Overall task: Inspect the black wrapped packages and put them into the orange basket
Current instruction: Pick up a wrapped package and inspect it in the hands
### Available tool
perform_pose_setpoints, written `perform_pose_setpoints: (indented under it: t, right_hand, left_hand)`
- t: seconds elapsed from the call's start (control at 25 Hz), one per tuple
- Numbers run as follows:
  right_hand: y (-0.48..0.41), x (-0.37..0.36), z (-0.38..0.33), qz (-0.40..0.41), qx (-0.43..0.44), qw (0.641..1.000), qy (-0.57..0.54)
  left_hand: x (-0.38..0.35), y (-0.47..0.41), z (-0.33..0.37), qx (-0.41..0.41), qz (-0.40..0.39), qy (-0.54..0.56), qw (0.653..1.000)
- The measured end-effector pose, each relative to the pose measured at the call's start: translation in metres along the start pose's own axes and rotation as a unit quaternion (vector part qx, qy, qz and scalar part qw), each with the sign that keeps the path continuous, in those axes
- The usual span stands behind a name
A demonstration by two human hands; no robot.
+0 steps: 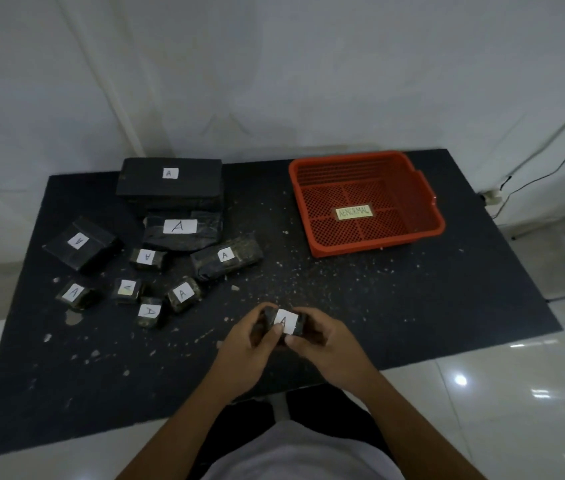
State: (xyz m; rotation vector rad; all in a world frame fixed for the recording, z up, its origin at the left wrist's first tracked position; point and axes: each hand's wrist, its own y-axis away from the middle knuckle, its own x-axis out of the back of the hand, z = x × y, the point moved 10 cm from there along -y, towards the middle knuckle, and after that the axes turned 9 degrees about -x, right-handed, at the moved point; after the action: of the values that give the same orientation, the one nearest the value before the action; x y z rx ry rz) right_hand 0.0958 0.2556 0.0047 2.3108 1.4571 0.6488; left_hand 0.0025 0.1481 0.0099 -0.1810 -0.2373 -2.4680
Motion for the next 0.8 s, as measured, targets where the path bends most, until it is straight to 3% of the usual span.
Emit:
perform_pose_setpoints:
  t: [0.16, 0.44, 0.56, 0.8]
  right_hand:
    - [-0.001, 0.021, -0.006, 0.019, 0.021, 0.999, 0.023]
    - [-0.035, 0.084, -0.020, -0.018, -0.002, 1.000, -0.025]
    - [-0.065, 0.126, -0.031, 0.032, -0.002, 0.998, -0.060]
    - [-0.134, 0.179, -0.042, 0.042, -0.020, 0.996, -0.076]
  left_hand:
    - [-0.014, -0.010, 0.006, -0.007, 0.032, -0.026, 0.999]
    - [-0.040, -0.068, 0.035, -0.014, 0.033, -0.039, 0.999]
    - [-0.049, -0.104, 0.047, -0.009, 0.059, -0.034, 0.998]
    - [-0.056, -0.189, 0.055, 0.010, 0.099, -0.063, 0.993]
